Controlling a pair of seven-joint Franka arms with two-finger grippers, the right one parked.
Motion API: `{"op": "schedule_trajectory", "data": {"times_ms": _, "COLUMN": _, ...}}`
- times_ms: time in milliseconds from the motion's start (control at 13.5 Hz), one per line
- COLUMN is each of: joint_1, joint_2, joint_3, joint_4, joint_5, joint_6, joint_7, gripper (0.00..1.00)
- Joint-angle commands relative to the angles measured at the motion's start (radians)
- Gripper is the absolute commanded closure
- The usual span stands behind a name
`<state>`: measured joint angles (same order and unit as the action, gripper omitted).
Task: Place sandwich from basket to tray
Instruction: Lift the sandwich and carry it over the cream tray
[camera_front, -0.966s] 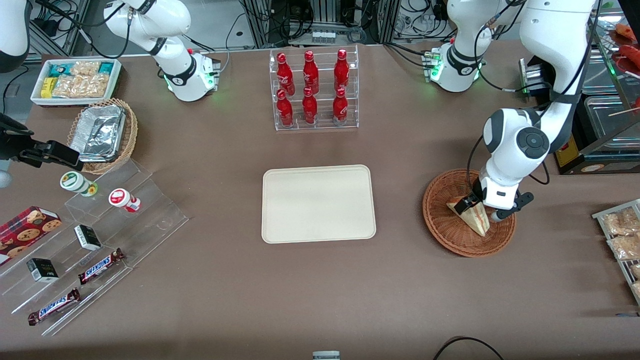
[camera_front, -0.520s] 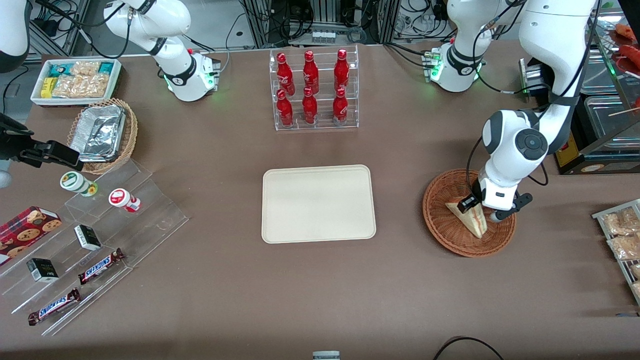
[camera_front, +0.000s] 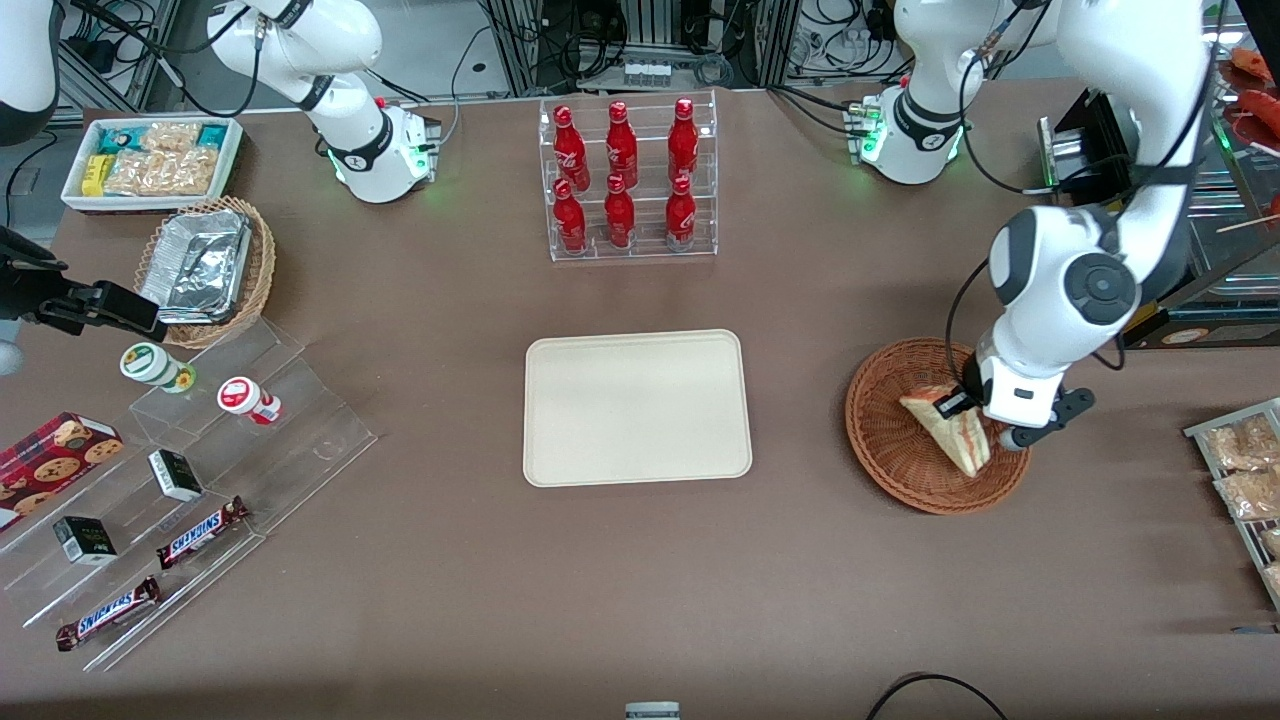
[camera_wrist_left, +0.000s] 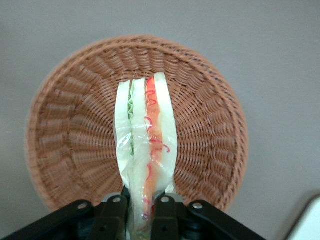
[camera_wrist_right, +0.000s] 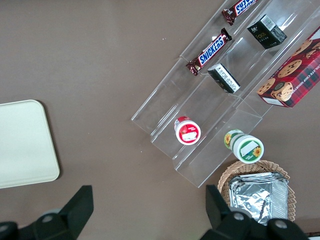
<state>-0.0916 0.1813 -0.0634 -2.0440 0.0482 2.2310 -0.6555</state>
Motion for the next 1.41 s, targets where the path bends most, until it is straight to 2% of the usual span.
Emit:
{"op": "schedule_trajectory", "data": {"times_ms": 0, "joint_1": -0.086, "joint_2": 0.026, "joint_3": -0.004, "joint_4": 0.206, "joint_5": 0.042, "joint_6": -0.203, "joint_7": -0.018, "gripper": 1.00}}
{"op": "schedule_trajectory", "data": {"times_ms": 149, "joint_1": -0.164, "joint_2": 0.061, "joint_3": -0.004, "joint_4": 0.301, "joint_5": 0.042, "joint_6": -0.250, "joint_7": -0.022, "gripper": 1.00}}
{"op": "schedule_trajectory", "data": {"times_ms": 446, "joint_1": -0.328, "joint_2": 0.134, "joint_3": -0.006, "joint_4": 0.396, "joint_5": 0.033, "joint_6": -0.255, "joint_7": -0.026, "gripper": 1.00}}
{"op": "schedule_trajectory", "data": {"times_ms": 743, "joint_1": -0.463, "joint_2": 0.271, "joint_3": -0.006, "joint_4": 0.508, "joint_5": -0.003, "joint_6": -0.246, "joint_7": -0.027, "gripper": 1.00}}
{"op": "schedule_trajectory", "data": {"times_ms": 1041, "joint_1": -0.583, "joint_2": 0.418, "joint_3": -0.006, "joint_4": 0.640, "joint_5": -0.008, "joint_6": -0.243, "joint_7": -0.032, "gripper": 1.00}}
{"op": "schedule_trajectory", "data": {"times_ms": 1338, "joint_1": -0.669, "joint_2": 0.521, "joint_3": -0.004, "joint_4": 0.639, "joint_5": -0.004, "joint_6": -0.052, "joint_7": -0.125, "gripper": 1.00}}
